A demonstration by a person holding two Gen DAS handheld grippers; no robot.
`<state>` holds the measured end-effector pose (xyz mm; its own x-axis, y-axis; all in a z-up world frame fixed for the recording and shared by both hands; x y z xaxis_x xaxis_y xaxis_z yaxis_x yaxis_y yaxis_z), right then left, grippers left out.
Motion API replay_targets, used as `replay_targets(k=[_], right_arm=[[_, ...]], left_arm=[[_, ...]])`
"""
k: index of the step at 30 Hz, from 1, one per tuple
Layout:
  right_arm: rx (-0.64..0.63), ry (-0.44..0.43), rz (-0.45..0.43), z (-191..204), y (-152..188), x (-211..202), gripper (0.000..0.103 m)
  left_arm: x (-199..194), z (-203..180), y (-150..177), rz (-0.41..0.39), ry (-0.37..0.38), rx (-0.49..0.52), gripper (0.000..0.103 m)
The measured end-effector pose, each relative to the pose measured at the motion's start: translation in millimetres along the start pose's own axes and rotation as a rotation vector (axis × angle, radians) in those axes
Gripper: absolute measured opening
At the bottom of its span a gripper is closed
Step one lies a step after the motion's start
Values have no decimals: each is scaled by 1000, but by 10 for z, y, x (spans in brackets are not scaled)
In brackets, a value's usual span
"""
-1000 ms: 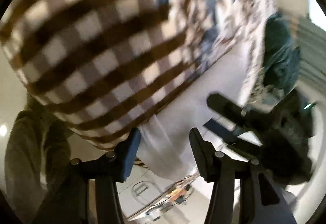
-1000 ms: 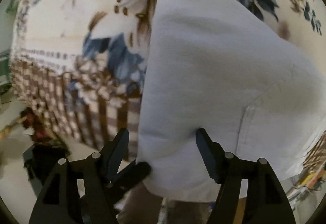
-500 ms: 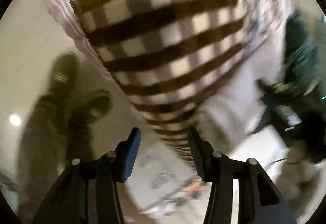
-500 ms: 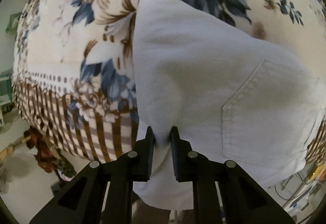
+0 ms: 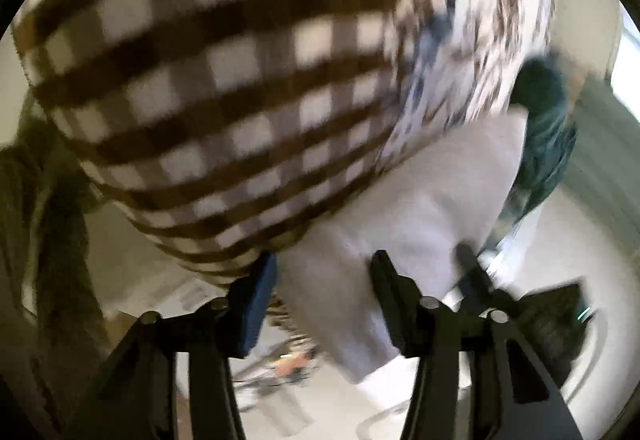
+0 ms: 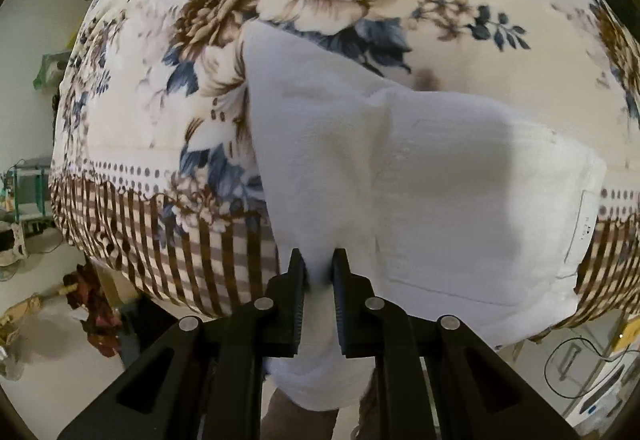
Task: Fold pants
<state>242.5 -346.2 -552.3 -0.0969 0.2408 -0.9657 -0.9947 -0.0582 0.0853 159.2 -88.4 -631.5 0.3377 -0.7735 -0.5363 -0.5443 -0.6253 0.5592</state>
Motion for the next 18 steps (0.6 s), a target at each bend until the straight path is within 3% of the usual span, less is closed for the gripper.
replay_targets(k=[3,12,14,16,18], right_arm=[[28,-11,16,25,49,140,14],[32,-30,6,120,17,193,14],[13,-27,15,168,33,214,14],[-7,-20,20,225,37,232,14],[-13,-16,21,260,30,244,14]], left_arm=[[-3,148,108,32,-13,-9,46],[-446,304,132,4,-57,-70,45],[-571,187,103,-32,-22,-72,46],[-551,29,92,-39,18,-49,55],[-411,-172,90,-24,-7,26,56]])
Point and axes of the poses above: each gripper's, at about its wrist camera, not at the fingertips, and x roughly the way its jaws point, z to its left, y to its underside, the point moved 4 cm from there along x, roughly the way its jaws point, and after that the axes turned 1 degree about y, right-handed, at the moved point
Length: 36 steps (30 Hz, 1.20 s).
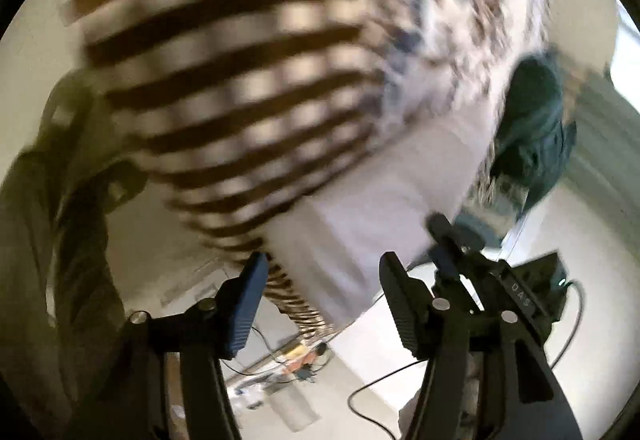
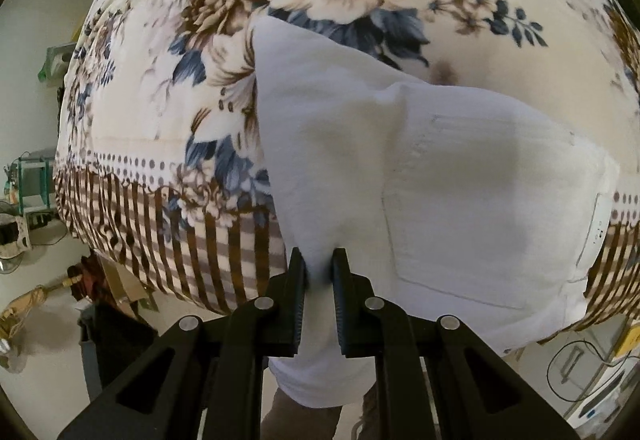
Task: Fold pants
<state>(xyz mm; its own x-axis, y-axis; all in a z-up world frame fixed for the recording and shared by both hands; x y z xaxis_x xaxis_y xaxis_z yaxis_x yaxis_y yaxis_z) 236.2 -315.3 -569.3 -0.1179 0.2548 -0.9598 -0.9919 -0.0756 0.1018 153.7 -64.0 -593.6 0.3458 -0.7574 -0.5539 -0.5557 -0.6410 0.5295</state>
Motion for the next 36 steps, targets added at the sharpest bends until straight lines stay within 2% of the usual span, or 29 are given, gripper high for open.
replay_targets(k=[2,3,5,7,8,9,12,14,15,16,18,20,21,23,25,27,30,34,36], right_arm=[[-6,10,3,31,-21,13,14],[-4,11,11,40,-24,37,14],[10,-1,35,64,-12,129,14],[-8,-6,38,139,-13,203,14],[-18,-15,39,194,-34,251,15],[-20,-24,52,226,-48,295,21],[16,-164,125,284,-64,416,26],[24,-230,103,236,-51,318,40],[29,-234,72,149,-24,215,54],[33,-226,46,53,6,137,60],[58,-197,-4,-201,111,-9,61],[91,-169,-36,-463,223,-99,62],[124,-146,-66,-680,314,-151,63],[180,-119,-101,-1006,411,-201,63],[274,-94,-111,-1409,570,-200,63],[363,-82,-127,-1735,719,-194,63],[468,-129,-144,-2074,903,-162,63],[585,-261,-171,-2355,1095,7,63],[620,-332,-188,-2426,1145,159,63]], left_arm=[[194,-68,12,16,-68,66,56],[273,-7,38,25,-94,72,61],[308,182,111,47,-123,60,65],[221,419,136,36,-140,16,69],[139,494,131,28,-175,10,69],[34,556,118,14,-219,3,68],[-301,514,9,-70,-251,42,68],[-483,245,-58,-139,-267,169,70],[-527,61,-73,-163,-282,248,79],[-523,-128,-54,-173,-268,324,87],[-355,-465,-44,-146,-260,465,91],[-115,-632,-44,-87,-258,539,91],[93,-698,-50,-44,-281,570,91],[340,-737,-76,0,-301,596,91],[545,-733,-149,-1,-369,641,91],[596,-576,-318,-56,-517,658,91],[548,-335,-575,-23,-420,523,92],[500,-430,-508,6,-439,559,92],[511,-560,-426,-8,-437,585,92]])
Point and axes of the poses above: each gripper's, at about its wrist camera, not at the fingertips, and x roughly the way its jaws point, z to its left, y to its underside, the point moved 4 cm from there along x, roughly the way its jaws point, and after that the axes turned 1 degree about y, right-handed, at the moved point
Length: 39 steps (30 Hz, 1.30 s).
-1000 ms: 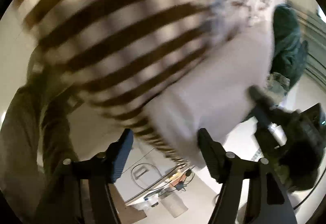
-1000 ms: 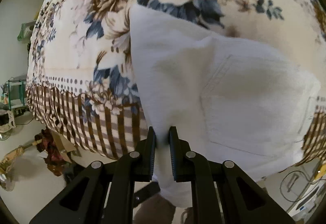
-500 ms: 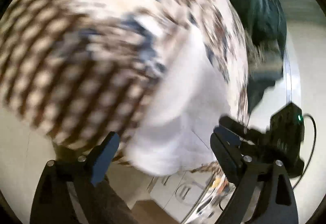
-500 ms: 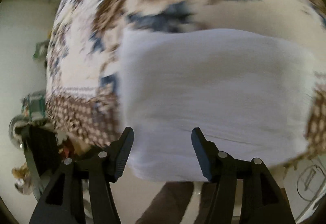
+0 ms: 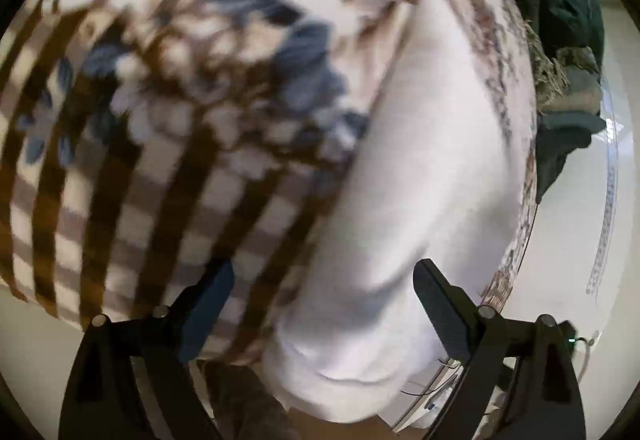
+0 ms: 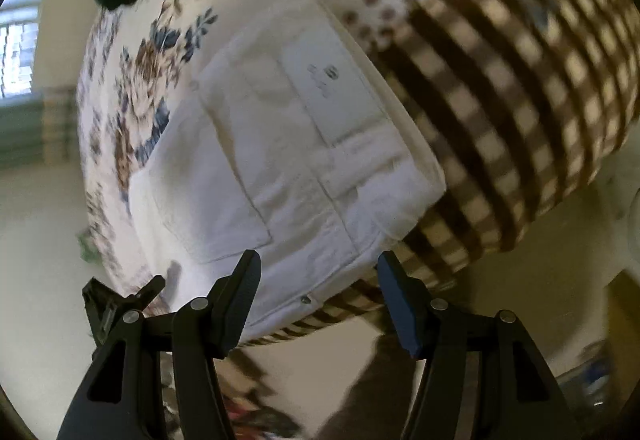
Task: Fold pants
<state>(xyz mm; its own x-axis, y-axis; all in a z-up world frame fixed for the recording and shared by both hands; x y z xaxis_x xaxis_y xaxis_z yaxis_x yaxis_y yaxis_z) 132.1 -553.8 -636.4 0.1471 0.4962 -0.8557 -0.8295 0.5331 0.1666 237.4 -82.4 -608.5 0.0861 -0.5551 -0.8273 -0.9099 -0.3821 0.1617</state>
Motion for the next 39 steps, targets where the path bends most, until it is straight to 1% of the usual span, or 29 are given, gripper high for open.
replay_targets(k=[2,3,4,5,6,7,9,12,13,14,16,17,18,20,21,24,25,26,27,28,29,30,34,36,37,39], right_arm=[[11,-28,-12,-91,-17,138,63],[12,-45,-20,-117,-21,228,65],[9,-59,-23,-117,-25,317,65],[12,-70,-29,-104,-28,387,65],[23,-89,-36,-145,-38,475,65],[31,-88,-36,-174,-28,533,66],[66,-114,-44,-232,1,544,66],[109,-147,-16,-330,137,542,66],[124,-210,-4,-332,192,567,66],[119,-243,7,-321,209,602,66],[96,-284,-4,-249,210,709,66],[78,-320,-2,-173,185,792,66],[61,-307,-6,-114,152,874,66],[50,-287,-16,-35,97,1007,70],[62,-293,-17,-9,78,1058,74],[78,-350,-21,85,43,1044,76],[77,-407,-31,142,38,1009,76],[63,-442,-44,210,28,979,76],[31,-435,-50,271,5,978,76],[6,-404,-46,308,-21,1018,76],[-7,-379,-36,313,-29,1087,76],[-8,-373,-13,308,-38,1223,76],[4,-425,-6,382,-77,1336,76],[-13,-492,-6,422,-71,1285,76],[-50,-495,-8,530,-63,1311,76],[-100,-459,-3,631,-64,1407,76]], left_arm=[[7,-240,-62,-49,3,45,96],[16,-300,-75,-69,0,67,103],[35,-386,-92,-92,0,97,103],[80,-457,-109,-99,6,122,103],[186,-498,-127,-94,5,143,103],[318,-515,-170,-81,-19,154,103],[536,-502,-214,-42,-46,153,103],[657,-544,-270,-27,-73,156,103],[677,-576,-284,-25,-76,162,103],[687,-594,-294,-22,-81,166,103],[687,-596,-298,-16,-88,174,103],[684,-575,-294,-15,-91,175,103],[699,-585,-297,-15,-94,176,103],[678,-589,-272,-12,-103,177,103],[658,-572,-264,-11,-107,178,103],[677,-584,-253,-9,-120,182,103],[679,-581,-253,-10,-122,183,103],[678,-577,-250,-11,-123,184,103],[679,-575,-247,-13,-122,184,103],[677,-568,-245,-13,-121,182,103],[677,-561,-241,-13,-121,182,103],[684,-565,-241,-14,-124,182,103],[712,-598,-248,-16,-129,181,103],[721,-597,-256,-15,-124,176,103],[721,-592,-259,-14,-121,172,103],[723,-576,-269,-10,-107,166,103]])
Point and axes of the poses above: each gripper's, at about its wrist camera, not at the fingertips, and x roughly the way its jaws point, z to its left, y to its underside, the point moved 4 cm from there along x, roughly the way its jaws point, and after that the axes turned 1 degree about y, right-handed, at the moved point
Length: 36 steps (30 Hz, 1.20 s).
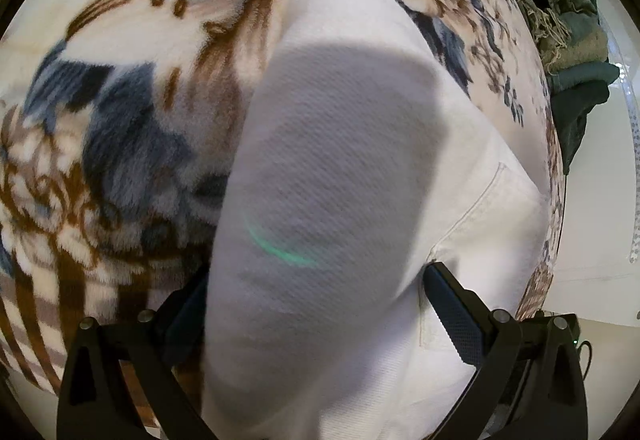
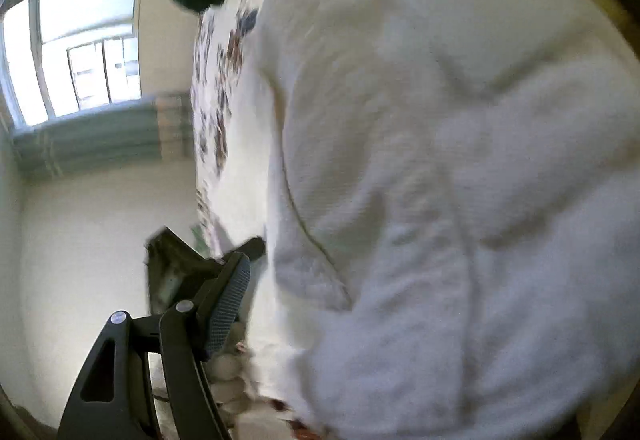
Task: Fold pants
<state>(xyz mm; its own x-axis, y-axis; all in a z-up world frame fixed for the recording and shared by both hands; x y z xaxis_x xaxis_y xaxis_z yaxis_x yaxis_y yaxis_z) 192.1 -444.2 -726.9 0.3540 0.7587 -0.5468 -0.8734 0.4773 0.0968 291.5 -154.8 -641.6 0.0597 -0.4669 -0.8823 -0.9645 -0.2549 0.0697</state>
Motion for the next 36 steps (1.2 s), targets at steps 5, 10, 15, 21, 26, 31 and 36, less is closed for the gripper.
replay_targets(k=[5,10,15,21,26,31,36], right_arm=[[-21,82,8,52,-48,154,43],[-66,121,-28,343,22,55,25],[-111,130,-46,812,-14,-68,23],[-183,109,-59,1661,-283,-111,23],[-255,82,-77,2513,-543,118,23],[-306,52,-94,3303,-924,977,23],[-316,38,-104,3908,-1405,2224,23]], left_arm=[[-70,88,-29,-14,69,-39,92],[-333,24,44,-76,150,-26,32],[-680,-102,62,-114,187,-25,27],[-1348,-207,-136,-175,253,-27,26],[-1921,-128,-700,-243,288,-27,26],[-2388,208,-1708,-312,304,-16,26],[-2618,761,-2868,-348,294,-10,26]])
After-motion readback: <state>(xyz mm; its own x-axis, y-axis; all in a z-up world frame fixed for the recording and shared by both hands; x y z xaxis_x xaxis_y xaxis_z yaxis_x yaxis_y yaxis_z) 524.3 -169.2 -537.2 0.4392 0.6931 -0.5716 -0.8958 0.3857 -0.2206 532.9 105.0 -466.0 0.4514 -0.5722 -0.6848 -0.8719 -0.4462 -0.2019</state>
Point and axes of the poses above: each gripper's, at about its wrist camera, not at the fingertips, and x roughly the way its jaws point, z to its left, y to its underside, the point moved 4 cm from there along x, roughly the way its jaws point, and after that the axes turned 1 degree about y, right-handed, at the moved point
